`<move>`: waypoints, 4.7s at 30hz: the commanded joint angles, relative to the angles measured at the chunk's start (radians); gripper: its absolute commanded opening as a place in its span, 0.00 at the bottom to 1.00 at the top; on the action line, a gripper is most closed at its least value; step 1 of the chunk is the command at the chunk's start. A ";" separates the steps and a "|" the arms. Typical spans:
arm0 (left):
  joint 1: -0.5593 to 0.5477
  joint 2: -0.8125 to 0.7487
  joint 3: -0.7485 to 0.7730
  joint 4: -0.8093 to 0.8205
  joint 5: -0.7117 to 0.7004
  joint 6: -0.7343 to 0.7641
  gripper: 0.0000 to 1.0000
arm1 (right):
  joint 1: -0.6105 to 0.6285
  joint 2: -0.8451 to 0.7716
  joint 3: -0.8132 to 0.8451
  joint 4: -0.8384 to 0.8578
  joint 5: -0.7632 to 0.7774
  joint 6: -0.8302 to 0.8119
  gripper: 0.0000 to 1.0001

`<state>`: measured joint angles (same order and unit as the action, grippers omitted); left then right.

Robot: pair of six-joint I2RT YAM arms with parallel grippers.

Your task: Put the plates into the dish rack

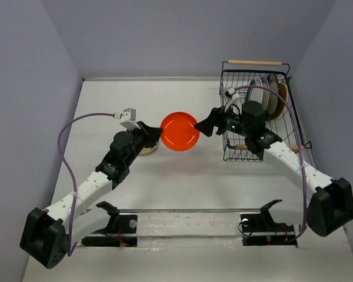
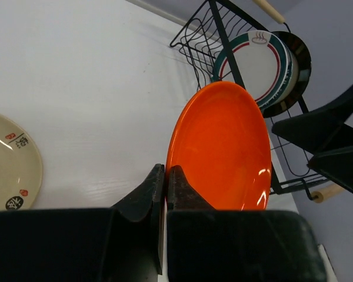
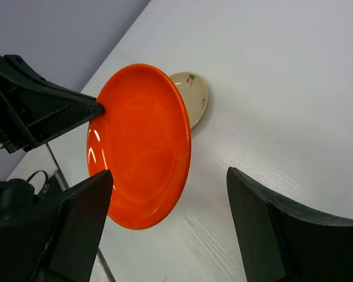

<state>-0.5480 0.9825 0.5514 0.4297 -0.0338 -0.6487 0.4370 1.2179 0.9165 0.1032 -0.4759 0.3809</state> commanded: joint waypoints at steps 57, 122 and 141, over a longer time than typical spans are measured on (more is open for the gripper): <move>0.006 -0.469 0.136 -0.551 -0.117 0.455 0.99 | -0.238 0.672 0.521 0.115 1.114 -0.603 0.07; 0.338 0.171 -0.239 -0.045 -0.271 -0.243 0.86 | -0.058 -0.009 0.050 0.127 0.229 0.125 0.78; 0.390 0.410 -0.182 0.208 -0.253 -0.241 0.05 | 0.107 0.117 0.153 0.075 0.172 0.069 0.76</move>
<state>-0.1825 1.4036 0.3866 0.5571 -0.2726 -0.9108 0.4774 1.2728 0.9661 0.1665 -0.2348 0.4904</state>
